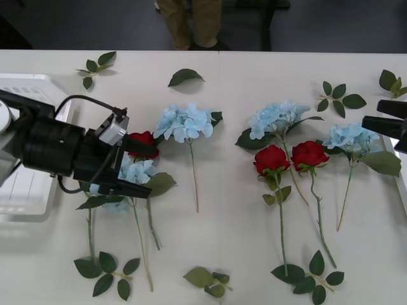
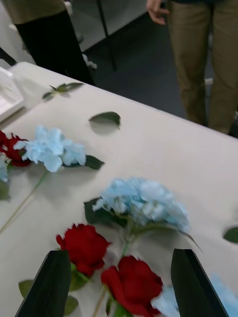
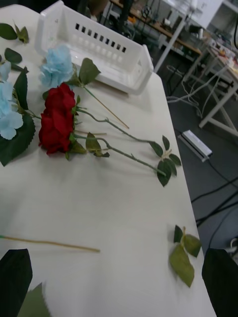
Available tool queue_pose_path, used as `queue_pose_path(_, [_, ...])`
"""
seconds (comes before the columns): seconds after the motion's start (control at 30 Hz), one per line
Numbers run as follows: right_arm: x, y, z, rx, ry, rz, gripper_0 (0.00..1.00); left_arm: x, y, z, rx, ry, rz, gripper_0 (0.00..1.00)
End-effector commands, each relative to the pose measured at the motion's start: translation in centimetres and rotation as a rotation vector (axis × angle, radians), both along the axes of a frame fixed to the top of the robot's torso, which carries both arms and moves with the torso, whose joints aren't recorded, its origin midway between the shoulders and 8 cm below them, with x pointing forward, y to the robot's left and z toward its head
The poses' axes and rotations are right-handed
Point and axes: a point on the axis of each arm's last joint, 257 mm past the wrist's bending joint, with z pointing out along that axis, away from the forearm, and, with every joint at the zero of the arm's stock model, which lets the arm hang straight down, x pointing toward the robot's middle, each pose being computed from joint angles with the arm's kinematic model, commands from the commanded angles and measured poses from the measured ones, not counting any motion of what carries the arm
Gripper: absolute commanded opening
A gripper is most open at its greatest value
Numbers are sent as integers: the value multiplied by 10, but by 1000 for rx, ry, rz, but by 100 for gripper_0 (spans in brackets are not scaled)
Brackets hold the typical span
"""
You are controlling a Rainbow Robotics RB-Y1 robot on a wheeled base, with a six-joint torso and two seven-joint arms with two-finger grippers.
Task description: Place the red flowers into the right box and the blue flowers into the left box. If a person shows an open palm, hand one flower to the person first, then continue sorting.
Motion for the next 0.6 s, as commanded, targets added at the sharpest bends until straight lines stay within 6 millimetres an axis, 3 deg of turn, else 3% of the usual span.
queue_pose_path(0.03, [-9, -74, -36, -56, 155, -139, 58, 9, 48, 34, 195, 151, 74, 100])
queue_pose_path(0.17, [-39, -101, -76, -38, 333, -168, 58, 3, 74, 38, 343, 372, 212, 100])
queue_pose_path(0.33, [-78, -128, -130, 24, 525, -260, 59, 6, 104, 22, 501, 550, 461, 100])
queue_pose_path(0.43, [-81, -132, -147, 28, 544, -314, 59, 16, 125, 4, 583, 566, 595, 100])
queue_pose_path(0.5, [-74, -128, -156, 40, 533, -366, 58, 25, 151, -16, 653, 573, 731, 100])
queue_pose_path(0.6, [-68, -114, -160, 97, 553, -419, 58, 28, 174, -35, 707, 579, 844, 100])
